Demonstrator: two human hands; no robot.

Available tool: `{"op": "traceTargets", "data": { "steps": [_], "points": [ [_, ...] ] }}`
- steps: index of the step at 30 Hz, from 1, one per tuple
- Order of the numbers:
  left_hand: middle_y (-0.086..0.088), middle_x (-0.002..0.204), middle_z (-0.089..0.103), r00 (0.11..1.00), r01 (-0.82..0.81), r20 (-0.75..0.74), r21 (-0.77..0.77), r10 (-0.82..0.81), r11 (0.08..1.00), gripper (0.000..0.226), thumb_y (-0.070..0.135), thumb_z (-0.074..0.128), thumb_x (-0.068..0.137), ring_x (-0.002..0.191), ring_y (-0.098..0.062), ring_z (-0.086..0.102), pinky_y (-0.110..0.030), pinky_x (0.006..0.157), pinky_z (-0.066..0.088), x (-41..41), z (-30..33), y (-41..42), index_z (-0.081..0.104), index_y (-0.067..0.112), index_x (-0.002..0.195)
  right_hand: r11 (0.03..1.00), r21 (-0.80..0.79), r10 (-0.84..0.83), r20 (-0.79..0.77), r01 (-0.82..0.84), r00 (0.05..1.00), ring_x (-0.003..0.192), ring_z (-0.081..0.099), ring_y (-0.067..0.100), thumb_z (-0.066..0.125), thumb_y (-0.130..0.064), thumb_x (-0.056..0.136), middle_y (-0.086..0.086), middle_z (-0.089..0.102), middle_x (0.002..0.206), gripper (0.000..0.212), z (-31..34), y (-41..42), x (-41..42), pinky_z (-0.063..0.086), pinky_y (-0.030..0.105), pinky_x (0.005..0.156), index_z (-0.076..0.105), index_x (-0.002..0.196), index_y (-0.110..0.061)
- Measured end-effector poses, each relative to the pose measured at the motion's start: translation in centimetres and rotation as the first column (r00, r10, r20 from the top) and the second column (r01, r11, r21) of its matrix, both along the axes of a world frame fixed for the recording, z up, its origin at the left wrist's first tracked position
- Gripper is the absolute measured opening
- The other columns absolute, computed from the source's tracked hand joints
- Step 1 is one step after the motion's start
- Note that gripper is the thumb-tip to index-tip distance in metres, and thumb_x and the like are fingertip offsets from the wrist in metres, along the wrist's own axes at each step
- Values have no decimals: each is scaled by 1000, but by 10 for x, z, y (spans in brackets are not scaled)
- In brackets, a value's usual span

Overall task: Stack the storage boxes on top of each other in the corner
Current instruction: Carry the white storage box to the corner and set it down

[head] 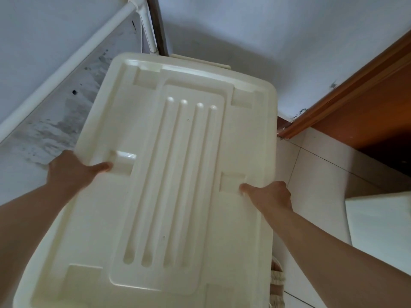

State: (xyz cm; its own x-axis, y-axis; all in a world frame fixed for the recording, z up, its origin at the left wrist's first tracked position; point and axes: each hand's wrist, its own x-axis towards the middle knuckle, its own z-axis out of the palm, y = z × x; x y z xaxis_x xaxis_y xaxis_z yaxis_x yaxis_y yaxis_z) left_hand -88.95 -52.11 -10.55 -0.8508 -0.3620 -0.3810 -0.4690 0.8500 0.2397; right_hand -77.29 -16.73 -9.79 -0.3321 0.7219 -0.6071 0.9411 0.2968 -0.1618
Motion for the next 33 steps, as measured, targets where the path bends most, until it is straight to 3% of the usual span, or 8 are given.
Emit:
{"op": "traceTargets", "data": {
  "steps": [5, 11, 16, 24, 33],
  "points": [
    [-26, 114, 60, 998, -35, 46, 63, 32, 997, 84, 44, 81, 67, 107, -43, 57, -52, 90, 49, 5, 9, 7, 45, -7, 123, 1000, -21, 16, 15, -16, 1000, 107, 56, 35, 76, -50, 67, 17, 53, 124, 86, 5, -4, -2, 50, 43, 87, 36, 125, 0],
    [-28, 125, 51, 991, -61, 119, 60, 54, 996, 94, 47, 79, 68, 116, -45, 50, -54, 95, 44, 4, 22, 15, 35, -8, 131, 999, -23, 36, 5, -36, 999, 111, 54, 36, 72, -44, 74, 19, 52, 126, 78, 16, -7, -7, 48, 41, 87, 32, 125, -1],
    [-29, 140, 37, 988, -56, 142, 12, 54, 998, 104, 50, 76, 69, 131, -45, 35, -57, 104, 34, 7, 34, 24, 24, -6, 139, 998, 38, 49, -2, -49, 999, 122, 39, 34, 69, -37, 78, 20, 36, 134, 76, 28, -16, -12, 41, 41, 90, 28, 130, 0],
    [-26, 148, 29, 986, -70, 156, 65, 59, 995, 109, 52, 75, 69, 136, -41, 29, -53, 110, 26, 29, 72, 44, 17, -2, 145, 996, 36, 85, 26, -86, 996, 119, 40, 35, 64, -32, 81, 21, 37, 132, 66, 63, -35, -19, 40, 41, 90, 30, 127, 1],
    [-21, 145, 33, 974, -128, 203, 116, 103, 985, 103, 52, 74, 71, 133, -37, 35, -54, 105, 30, 58, 118, 58, 20, 5, 145, 988, 4, 154, 30, -155, 988, 115, 44, 34, 61, -28, 81, 20, 41, 128, 60, 108, -49, -22, 43, 41, 86, 32, 126, 0]
  ]
}}
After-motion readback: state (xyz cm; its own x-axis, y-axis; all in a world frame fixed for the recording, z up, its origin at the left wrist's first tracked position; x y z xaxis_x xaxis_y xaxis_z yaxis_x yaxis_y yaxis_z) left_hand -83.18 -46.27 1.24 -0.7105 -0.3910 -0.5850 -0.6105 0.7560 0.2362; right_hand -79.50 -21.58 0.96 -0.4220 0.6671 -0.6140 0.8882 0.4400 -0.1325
